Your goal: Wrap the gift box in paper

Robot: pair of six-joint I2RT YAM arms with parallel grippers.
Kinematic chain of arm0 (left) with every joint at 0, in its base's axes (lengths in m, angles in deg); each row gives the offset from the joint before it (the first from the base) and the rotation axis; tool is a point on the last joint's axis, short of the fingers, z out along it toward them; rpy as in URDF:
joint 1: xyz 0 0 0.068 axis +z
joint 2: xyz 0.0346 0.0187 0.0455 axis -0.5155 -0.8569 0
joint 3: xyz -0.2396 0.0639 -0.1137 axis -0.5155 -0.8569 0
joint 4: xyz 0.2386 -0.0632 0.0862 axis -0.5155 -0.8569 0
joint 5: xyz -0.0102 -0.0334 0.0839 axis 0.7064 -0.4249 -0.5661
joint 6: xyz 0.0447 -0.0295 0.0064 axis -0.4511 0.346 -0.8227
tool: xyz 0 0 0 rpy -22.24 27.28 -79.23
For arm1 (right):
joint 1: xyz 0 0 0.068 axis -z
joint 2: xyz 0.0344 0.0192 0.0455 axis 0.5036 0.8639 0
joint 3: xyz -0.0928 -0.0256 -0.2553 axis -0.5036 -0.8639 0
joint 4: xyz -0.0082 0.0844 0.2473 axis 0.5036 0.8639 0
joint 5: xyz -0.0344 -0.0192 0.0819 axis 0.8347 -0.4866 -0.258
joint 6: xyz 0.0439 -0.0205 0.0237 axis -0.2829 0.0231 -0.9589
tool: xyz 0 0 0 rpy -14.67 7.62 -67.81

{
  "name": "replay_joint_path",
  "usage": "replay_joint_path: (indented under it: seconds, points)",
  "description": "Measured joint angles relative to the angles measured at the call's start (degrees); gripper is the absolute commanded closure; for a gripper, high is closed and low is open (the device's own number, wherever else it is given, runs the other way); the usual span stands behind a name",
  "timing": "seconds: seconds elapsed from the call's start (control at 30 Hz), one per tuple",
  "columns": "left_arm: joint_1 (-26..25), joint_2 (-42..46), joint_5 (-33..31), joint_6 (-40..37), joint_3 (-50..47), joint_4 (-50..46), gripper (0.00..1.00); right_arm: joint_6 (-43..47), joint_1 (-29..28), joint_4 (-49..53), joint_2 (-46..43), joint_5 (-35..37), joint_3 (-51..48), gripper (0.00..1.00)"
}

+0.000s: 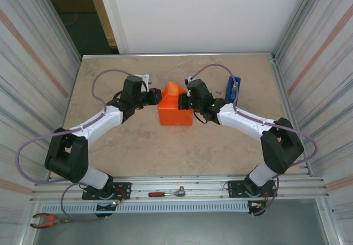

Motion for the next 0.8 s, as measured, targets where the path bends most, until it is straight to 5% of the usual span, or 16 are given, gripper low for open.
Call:
replay_joint_path:
  seconds: [0.8]
  points:
    - [-8.46, 0.00, -5.46, -1.97, 1.60, -3.08, 0.82, -0.04, 0.20, -0.50, -0.20, -0.70, -0.33, 1.00]
